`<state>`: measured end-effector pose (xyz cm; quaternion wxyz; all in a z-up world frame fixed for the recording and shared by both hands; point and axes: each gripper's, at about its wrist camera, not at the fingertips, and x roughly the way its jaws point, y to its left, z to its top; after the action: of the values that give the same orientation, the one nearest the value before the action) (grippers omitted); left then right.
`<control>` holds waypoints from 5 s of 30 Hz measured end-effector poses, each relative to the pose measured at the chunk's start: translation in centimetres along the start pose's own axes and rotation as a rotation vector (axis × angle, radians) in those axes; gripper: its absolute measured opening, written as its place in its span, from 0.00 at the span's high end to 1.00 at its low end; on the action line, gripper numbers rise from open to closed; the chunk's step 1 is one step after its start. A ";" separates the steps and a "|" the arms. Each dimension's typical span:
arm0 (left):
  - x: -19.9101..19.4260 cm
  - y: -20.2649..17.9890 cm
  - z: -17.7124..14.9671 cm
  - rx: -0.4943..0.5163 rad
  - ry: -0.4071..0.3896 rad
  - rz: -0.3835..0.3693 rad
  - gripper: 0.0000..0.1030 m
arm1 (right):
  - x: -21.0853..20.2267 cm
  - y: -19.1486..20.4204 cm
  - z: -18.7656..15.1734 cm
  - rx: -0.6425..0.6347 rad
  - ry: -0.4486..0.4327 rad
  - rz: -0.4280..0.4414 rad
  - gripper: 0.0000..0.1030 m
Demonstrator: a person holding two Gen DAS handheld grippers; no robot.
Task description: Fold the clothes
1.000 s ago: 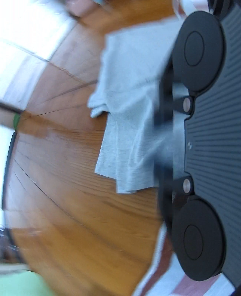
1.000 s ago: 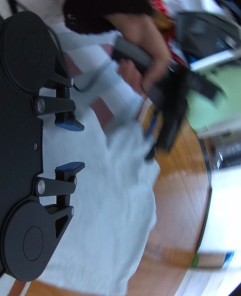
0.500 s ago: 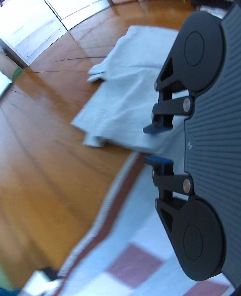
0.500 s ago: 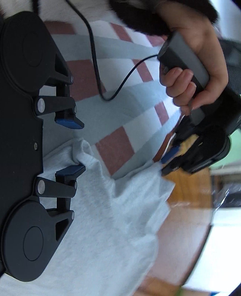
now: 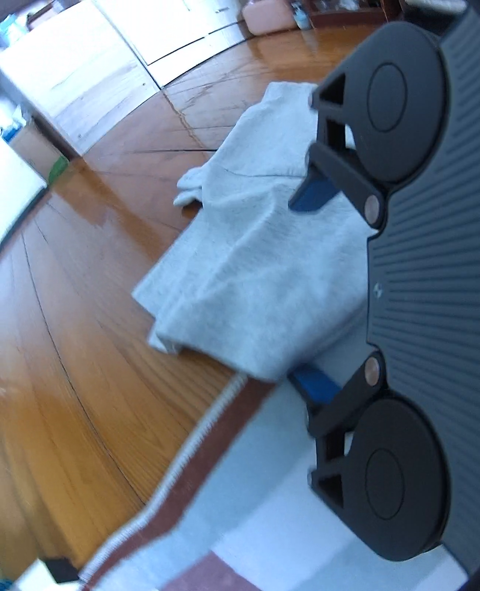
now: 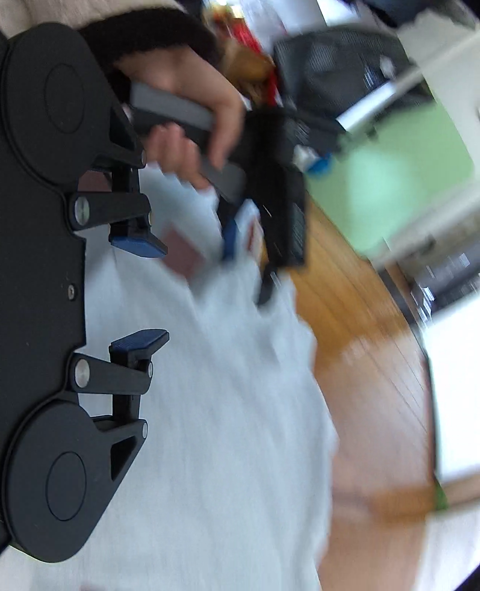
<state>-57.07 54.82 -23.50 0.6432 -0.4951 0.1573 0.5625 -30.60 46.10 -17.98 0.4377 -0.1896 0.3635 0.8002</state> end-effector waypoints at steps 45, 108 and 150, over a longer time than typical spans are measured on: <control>-0.7 -10.3 -3.8 0.569 0.125 -0.318 0.30 | 1.8 -15.6 0.3 1.068 0.017 0.092 0.16; 4.1 -11.2 -7.3 0.747 0.178 -0.159 0.93 | 12.1 -7.9 19.0 -0.051 0.397 -0.134 0.43; 3.8 -0.9 -0.9 -0.007 -0.083 -0.071 0.86 | 1.1 -0.2 4.2 -0.096 0.145 -0.033 0.55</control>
<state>-54.78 56.42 -26.40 0.6670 -0.4790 0.1109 0.5599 -30.98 49.93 -15.93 0.4137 -0.2738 0.3521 0.7937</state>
